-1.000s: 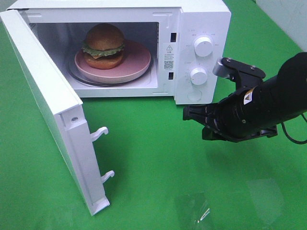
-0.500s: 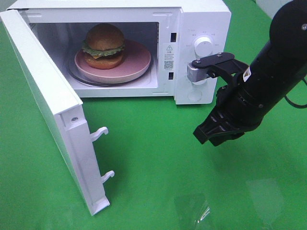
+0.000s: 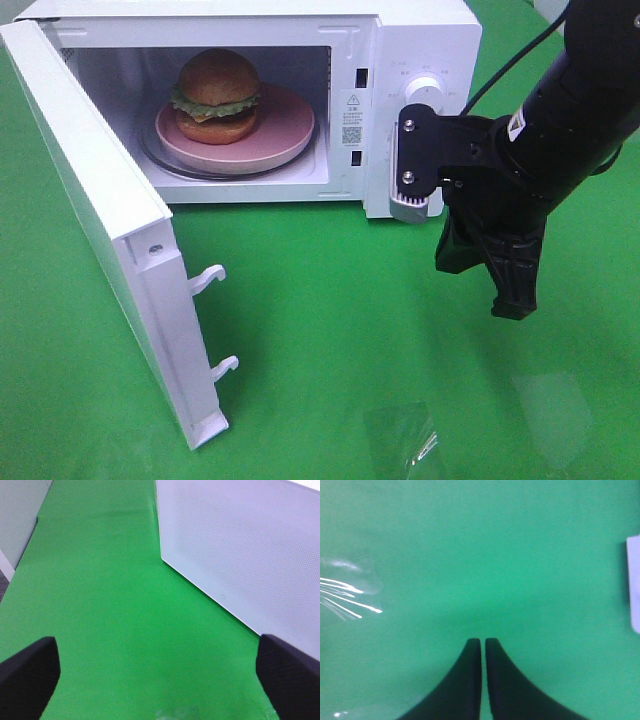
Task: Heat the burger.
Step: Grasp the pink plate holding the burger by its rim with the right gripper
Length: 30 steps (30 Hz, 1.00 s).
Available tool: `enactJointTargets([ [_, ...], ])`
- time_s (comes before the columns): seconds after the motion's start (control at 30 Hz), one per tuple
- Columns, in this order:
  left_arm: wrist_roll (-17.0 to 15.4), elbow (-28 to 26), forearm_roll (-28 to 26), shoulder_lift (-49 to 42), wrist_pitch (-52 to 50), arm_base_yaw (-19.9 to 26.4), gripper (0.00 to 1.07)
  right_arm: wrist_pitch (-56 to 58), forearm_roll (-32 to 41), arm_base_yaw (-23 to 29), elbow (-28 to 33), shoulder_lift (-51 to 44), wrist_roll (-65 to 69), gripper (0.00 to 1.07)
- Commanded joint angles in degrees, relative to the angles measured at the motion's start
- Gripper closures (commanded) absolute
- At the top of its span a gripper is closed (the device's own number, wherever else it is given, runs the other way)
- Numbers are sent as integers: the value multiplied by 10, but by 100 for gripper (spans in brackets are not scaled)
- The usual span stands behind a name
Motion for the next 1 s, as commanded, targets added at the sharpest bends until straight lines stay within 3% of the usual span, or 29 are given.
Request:
enactJointTargets([
  [0.03,1,2,-1,-14,-1,1,7,-33,-22,-3,-3,-2,-56,96],
  [0.27,1,2,-1,-14,-1,1,7,-48,-87,-3,-3,-2,-59,90],
  [0.37,1,2,-1,-14,-1,1,7,-48,-100,-3,-3,-2,-58,81],
  [0.4,1,2,-1,-14,-1,1,7,-48,-100,-3,-4,-2,-49,72],
  [0.43,1,2,-1,-14,-1,1,7,-48,-100,-3,-4,-2,-49,72],
  [0.47,1,2,-1,-14,-1,1,7,-47,-100,-3,-4,-2,-28,56],
  [0.5,1,2,-1,-14,-1,1,7,-47,-100,-3,-4,-2,-28,56],
  [0.57,1,2,-1,-14,-1,1,7,-46,-111,3,-5,-2,1,22],
  [0.6,1,2,-1,-14,-1,1,7,-46,-111,3,-5,-2,1,22],
  [0.63,1,2,-1,-14,-1,1,7,-46,-113,3,-9,-2,10,11],
  [0.7,1,2,-1,-14,-1,1,7,-45,-113,3,-14,-2,15,6],
  [0.87,1,2,-1,-14,-1,1,7,-36,-118,12,-36,-2,16,7],
  [1.0,1,2,-1,-14,-1,1,7,-41,-193,44,-65,2,46,8],
])
